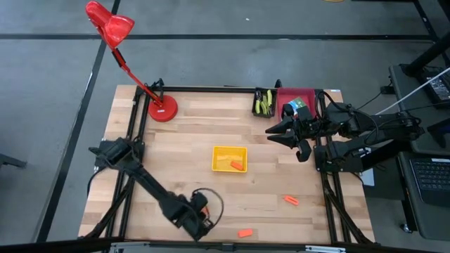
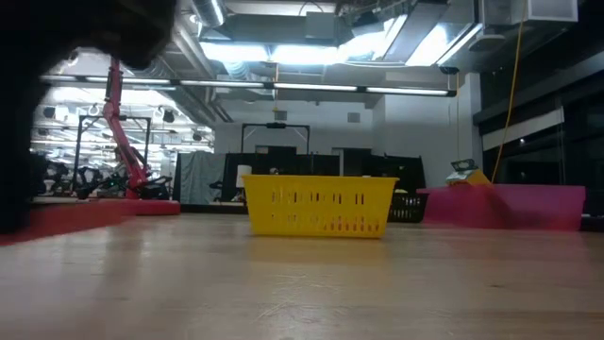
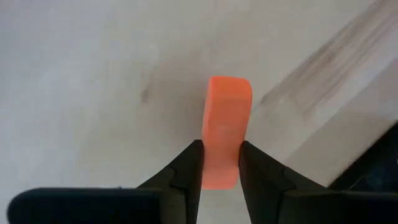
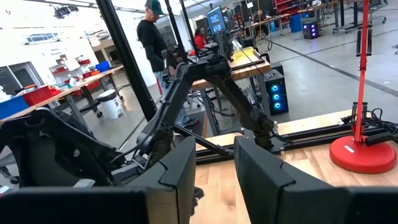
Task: Pick & Place School Supplies
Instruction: Put the orange eraser into the yellow bin
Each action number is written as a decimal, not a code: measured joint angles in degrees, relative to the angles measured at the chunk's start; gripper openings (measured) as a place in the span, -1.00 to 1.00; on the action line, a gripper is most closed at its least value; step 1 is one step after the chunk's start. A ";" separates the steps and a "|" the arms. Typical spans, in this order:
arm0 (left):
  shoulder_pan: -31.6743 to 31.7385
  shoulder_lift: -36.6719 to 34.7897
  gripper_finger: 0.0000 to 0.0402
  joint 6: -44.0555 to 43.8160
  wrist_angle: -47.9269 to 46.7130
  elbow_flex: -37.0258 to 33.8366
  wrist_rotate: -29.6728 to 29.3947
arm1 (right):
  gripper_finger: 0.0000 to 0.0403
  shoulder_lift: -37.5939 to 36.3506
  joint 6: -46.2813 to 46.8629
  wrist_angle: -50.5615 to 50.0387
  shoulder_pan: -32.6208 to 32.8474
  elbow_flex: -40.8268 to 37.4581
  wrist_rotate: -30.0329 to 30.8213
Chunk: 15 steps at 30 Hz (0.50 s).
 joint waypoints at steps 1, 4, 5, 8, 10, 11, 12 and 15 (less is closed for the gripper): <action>1.23 -0.30 -0.55 2.31 0.12 0.02 -0.04 | -0.44 0.00 0.00 0.01 0.00 0.00 0.00; 5.16 -1.22 -0.55 9.59 -0.46 0.02 -1.30 | -0.44 0.00 0.24 0.01 0.00 0.00 -0.03; 6.36 -1.64 -0.55 11.84 -0.53 0.02 -1.55 | -0.44 0.00 0.49 0.01 0.00 0.00 -0.10; 9.78 -2.64 -0.55 18.90 -0.94 0.02 -1.73 | -0.44 0.00 0.70 0.15 0.00 0.00 -0.22; 11.96 -3.15 -0.55 23.30 -1.39 0.02 -1.84 | -0.44 0.00 0.70 0.19 0.00 0.00 -0.24; 13.10 -3.51 -0.55 25.60 -1.41 0.02 -1.92 | -0.44 0.00 0.70 0.19 0.00 0.00 -0.24; 14.15 -3.79 -0.55 27.86 -1.39 0.02 -2.10 | -0.44 0.00 0.70 0.19 0.00 0.00 -0.24; 17.17 -4.46 -0.55 33.83 -1.59 0.09 -2.04 | -0.44 0.00 0.60 0.19 0.00 0.00 -0.38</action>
